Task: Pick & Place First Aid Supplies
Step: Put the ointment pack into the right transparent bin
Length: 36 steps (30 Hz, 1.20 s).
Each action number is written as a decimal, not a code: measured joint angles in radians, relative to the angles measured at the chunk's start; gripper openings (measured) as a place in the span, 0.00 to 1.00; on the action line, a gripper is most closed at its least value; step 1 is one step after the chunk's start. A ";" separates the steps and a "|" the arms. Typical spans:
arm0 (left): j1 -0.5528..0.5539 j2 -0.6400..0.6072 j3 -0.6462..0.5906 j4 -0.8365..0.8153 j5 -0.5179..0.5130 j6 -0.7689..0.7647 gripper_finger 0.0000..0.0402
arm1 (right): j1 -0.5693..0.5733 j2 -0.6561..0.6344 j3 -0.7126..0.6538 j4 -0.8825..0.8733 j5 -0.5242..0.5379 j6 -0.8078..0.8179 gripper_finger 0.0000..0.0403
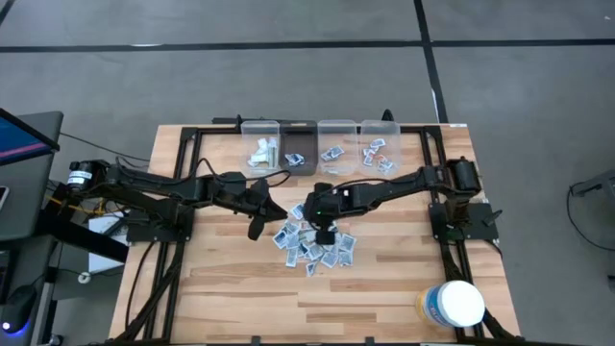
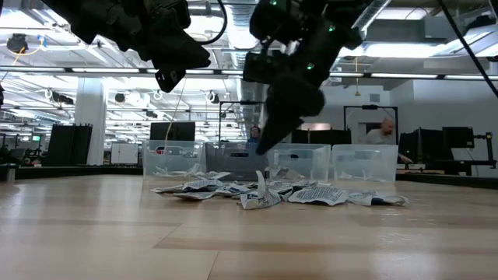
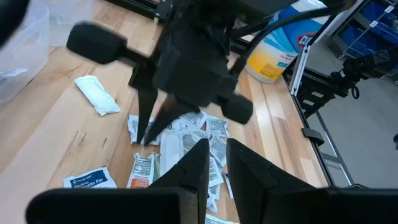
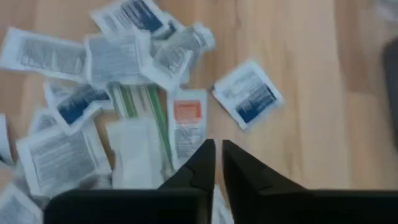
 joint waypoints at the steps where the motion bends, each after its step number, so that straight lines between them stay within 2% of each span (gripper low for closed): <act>1: 0.000 0.000 0.000 -0.003 0.003 0.000 0.14 | 0.001 0.019 0.008 0.030 -0.007 0.001 0.09; 4: 0.000 0.000 0.000 -0.010 0.006 0.000 0.14 | 0.008 0.034 0.001 0.003 -0.010 0.001 0.17; 6: 0.000 0.000 0.000 -0.020 0.007 0.000 0.15 | 0.009 0.057 0.009 0.059 -0.013 0.003 0.21; 8: 0.000 0.000 0.000 -0.020 0.012 0.000 0.15 | 0.005 0.059 0.001 0.024 -0.011 0.004 0.25; 10: 0.000 0.000 0.000 -0.024 0.014 0.000 0.15 | 0.004 0.078 0.006 0.061 -0.010 0.004 0.29; 18: 0.000 0.000 0.000 -0.029 0.014 0.000 0.15 | 0.005 0.132 0.009 0.073 -0.017 0.003 0.33; 23: 0.000 0.000 0.000 -0.036 0.015 0.000 0.15 | 0.005 0.136 0.008 0.057 -0.013 0.013 0.28; 30: 0.000 0.000 0.000 -0.036 0.014 -0.004 0.14 | -0.009 0.123 0.006 0.038 -0.021 0.012 0.02; 36: 0.000 0.000 0.000 -0.038 0.014 -0.007 0.14 | -0.011 0.123 0.048 -0.042 -0.021 0.013 0.01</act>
